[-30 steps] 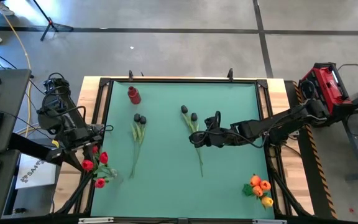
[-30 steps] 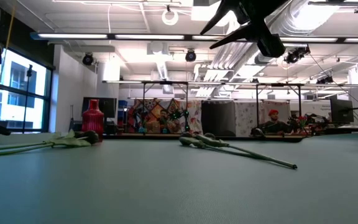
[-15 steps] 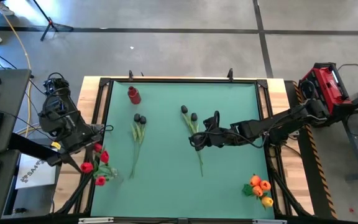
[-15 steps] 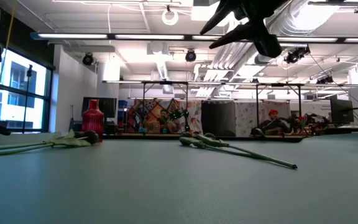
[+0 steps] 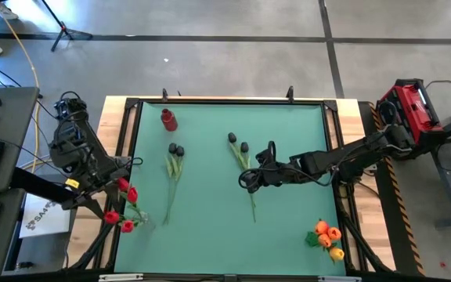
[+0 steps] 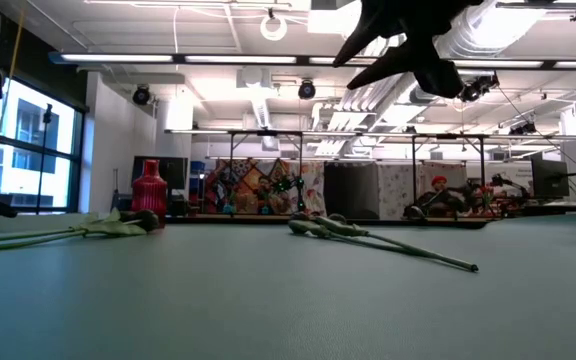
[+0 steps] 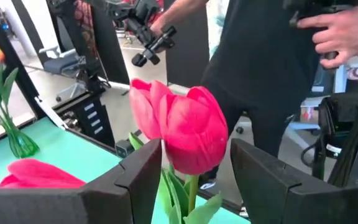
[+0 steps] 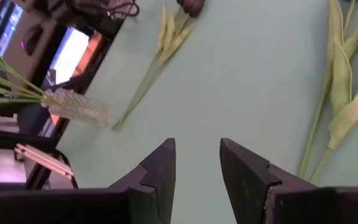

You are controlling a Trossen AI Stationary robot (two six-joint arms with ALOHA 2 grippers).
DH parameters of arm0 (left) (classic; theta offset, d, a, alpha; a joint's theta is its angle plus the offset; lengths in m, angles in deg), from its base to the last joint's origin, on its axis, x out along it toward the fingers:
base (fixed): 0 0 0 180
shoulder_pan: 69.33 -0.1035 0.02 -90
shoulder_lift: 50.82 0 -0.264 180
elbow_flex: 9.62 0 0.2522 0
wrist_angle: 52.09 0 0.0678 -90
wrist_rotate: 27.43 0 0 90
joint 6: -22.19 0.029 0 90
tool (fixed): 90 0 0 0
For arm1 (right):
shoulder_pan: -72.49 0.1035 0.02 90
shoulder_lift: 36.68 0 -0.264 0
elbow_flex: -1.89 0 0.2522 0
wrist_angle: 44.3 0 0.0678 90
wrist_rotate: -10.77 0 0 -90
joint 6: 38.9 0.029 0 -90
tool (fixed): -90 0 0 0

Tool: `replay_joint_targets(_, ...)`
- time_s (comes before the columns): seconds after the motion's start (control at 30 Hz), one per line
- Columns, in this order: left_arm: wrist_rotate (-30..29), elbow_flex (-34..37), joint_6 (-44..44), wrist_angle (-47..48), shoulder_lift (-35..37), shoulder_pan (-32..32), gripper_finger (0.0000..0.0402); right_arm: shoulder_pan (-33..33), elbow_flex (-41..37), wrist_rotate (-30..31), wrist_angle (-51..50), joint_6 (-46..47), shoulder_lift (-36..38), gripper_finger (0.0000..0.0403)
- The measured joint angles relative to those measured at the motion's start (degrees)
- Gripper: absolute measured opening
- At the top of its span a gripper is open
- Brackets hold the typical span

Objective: Sort flowers into vase by color
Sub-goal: Put the black flower into the red vase

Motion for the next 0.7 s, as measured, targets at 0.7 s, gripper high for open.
replay_joint_targets(0.7,-24.61,-17.29,-10.99,5.74,5.14,-0.02,0.0181,-3.42,0.00,12.09,-2.89,5.05,0.00,0.0114)
